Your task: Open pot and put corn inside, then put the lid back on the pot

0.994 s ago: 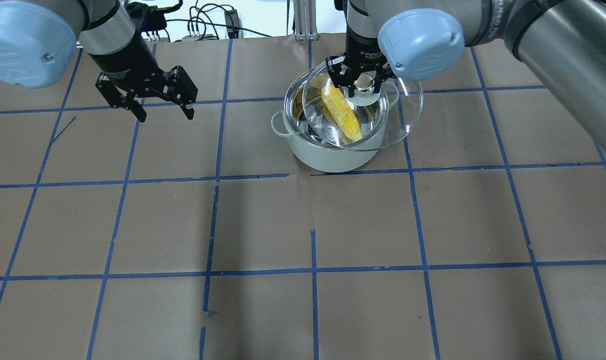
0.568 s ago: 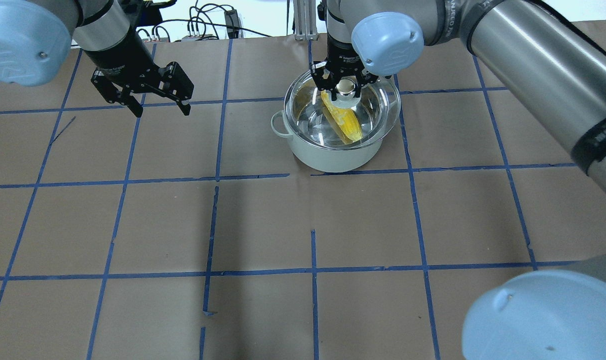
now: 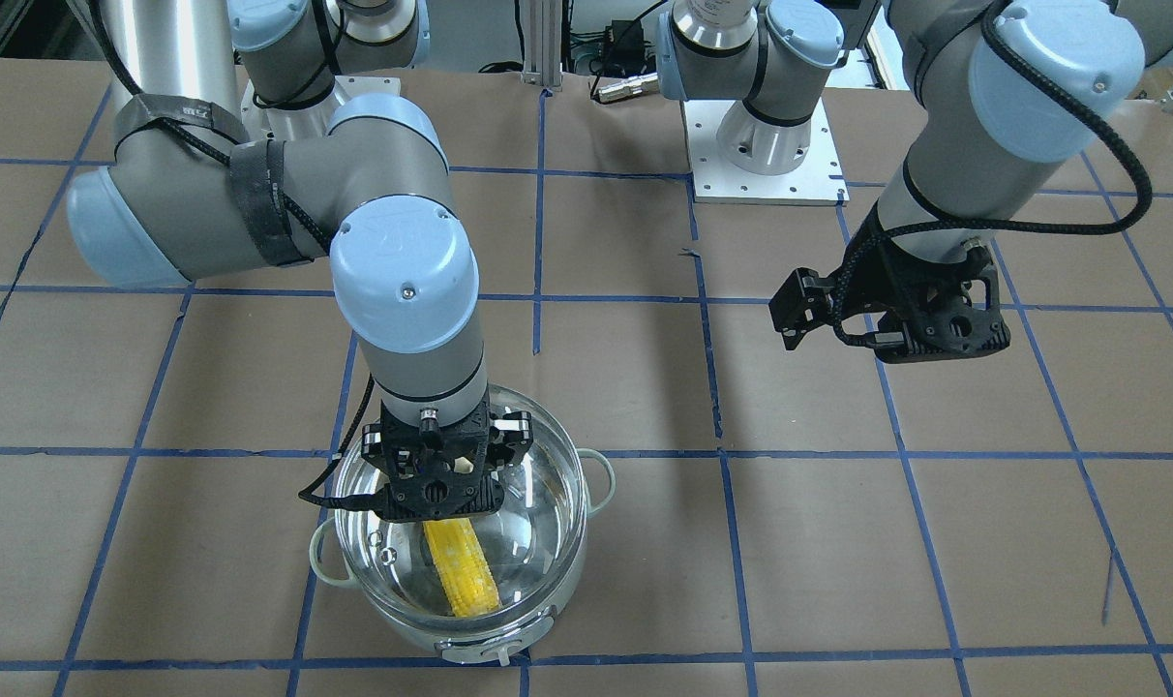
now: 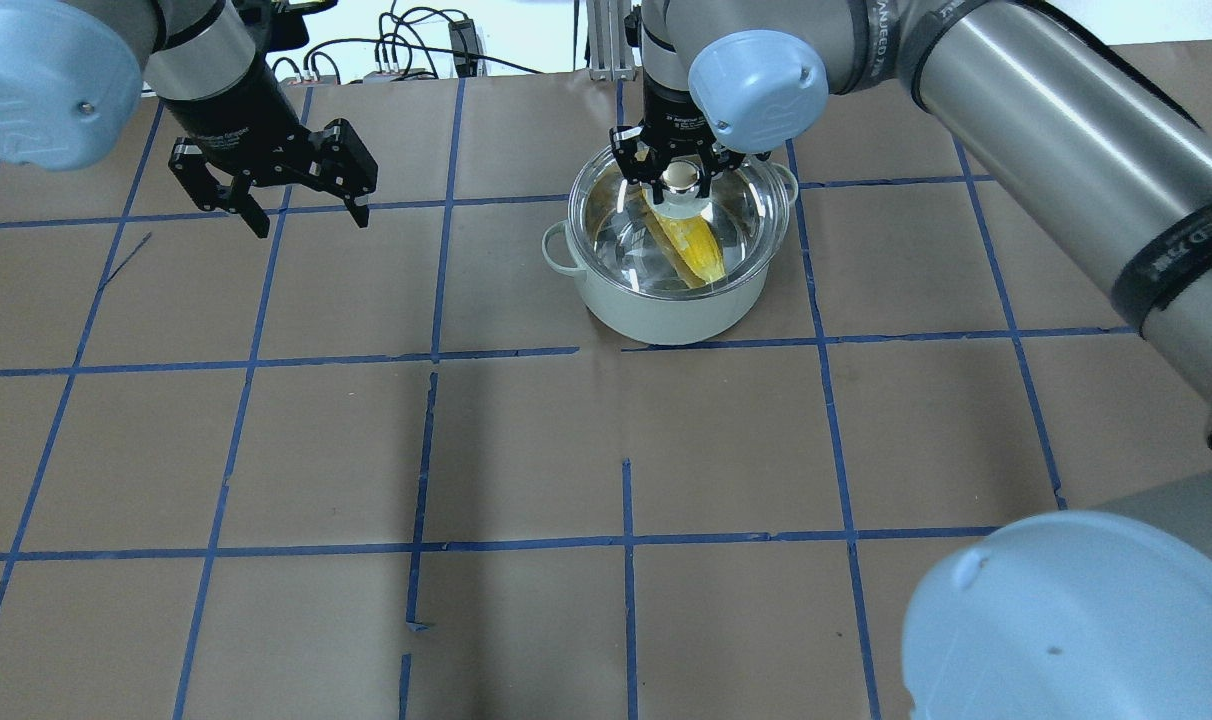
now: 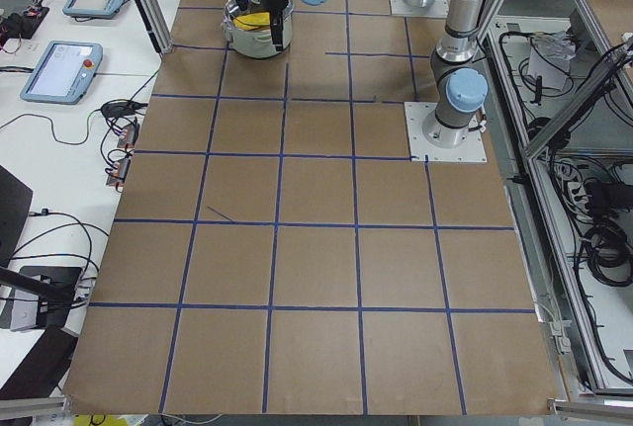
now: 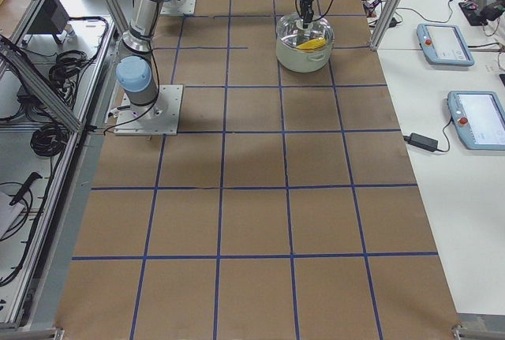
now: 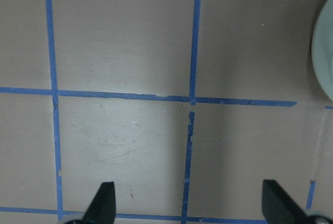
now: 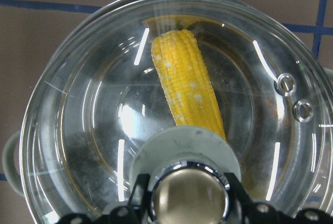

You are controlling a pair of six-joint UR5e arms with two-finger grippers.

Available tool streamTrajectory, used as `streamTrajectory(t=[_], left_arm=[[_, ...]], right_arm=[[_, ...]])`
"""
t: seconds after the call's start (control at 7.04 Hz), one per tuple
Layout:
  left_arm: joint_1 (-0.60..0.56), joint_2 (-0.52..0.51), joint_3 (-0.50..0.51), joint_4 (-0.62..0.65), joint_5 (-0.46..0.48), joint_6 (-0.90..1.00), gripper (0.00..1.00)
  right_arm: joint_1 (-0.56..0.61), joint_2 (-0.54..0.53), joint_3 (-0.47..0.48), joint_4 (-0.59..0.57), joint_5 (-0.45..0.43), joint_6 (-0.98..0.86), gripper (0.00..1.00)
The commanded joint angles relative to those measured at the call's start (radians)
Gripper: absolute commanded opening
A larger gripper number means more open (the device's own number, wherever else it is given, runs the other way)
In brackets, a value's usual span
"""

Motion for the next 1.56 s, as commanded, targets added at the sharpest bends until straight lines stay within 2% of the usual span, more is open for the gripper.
streamTrajectory(t=[0.0, 1.14, 1.42], left_arm=[[-0.010, -0.014, 0.006, 0.003, -0.002, -0.014, 1.00], [-0.011, -0.008, 0.003, 0.009, -0.003, -0.002, 1.00], [-0.014, 0.007, -0.008, 0.009, -0.003, -0.001, 1.00]], right_arm=[[0.002, 0.009, -0.011, -0.007, 0.000, 0.000, 0.24], [0.011, 0.043, -0.020, -0.030, 0.000, 0.000, 0.27], [0.005, 0.063, -0.064, -0.019, 0.000, -0.009, 0.27]])
